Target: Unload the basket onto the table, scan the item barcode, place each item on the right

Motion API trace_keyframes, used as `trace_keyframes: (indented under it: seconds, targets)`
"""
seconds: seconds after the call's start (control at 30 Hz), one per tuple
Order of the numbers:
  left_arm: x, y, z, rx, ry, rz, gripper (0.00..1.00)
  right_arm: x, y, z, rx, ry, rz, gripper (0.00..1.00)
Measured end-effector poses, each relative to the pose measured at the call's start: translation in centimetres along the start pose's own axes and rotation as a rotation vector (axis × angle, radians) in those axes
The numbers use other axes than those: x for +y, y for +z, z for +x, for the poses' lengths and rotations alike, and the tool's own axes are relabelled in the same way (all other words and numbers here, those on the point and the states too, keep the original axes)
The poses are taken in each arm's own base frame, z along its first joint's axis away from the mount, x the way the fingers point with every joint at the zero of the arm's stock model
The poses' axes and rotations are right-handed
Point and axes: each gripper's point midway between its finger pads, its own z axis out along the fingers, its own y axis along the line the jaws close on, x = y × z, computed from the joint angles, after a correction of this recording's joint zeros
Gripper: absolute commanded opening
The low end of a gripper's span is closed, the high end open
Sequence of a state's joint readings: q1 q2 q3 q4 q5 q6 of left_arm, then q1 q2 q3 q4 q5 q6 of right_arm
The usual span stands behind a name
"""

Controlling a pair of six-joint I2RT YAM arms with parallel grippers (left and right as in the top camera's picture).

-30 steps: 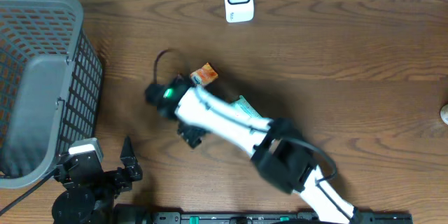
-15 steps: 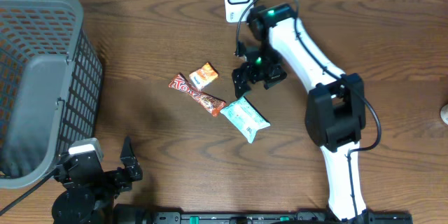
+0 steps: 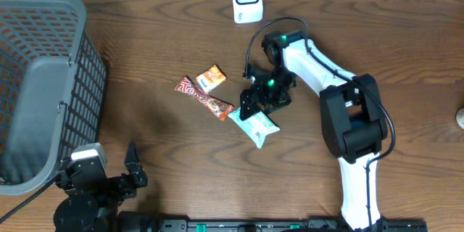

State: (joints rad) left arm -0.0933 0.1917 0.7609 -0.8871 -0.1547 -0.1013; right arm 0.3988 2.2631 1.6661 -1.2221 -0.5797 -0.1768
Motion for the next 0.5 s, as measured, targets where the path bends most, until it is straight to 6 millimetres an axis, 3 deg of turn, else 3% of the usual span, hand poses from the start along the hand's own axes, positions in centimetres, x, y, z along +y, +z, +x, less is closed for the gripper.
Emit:
trace_keyframes:
  seconds: [0.13,0.23,0.37,0.5]
  targets:
    - [0.0,0.0,0.0,0.0,0.0,0.0,0.98,0.3,0.7,0.1,-0.021,0.018,-0.036,0.74]
    - [0.0,0.0,0.0,0.0,0.0,0.0,0.98,-0.1,1.1,-0.1,-0.052,0.035,-0.029,0.4]
    - [0.0,0.0,0.0,0.0,0.0,0.0,0.98,-0.5,1.9,-0.1,-0.054,0.06,-0.034,0.03]
    - [0.0,0.0,0.0,0.0,0.0,0.0,0.98,-0.5,2.1,-0.1,-0.059,0.068,-0.048,0.01]
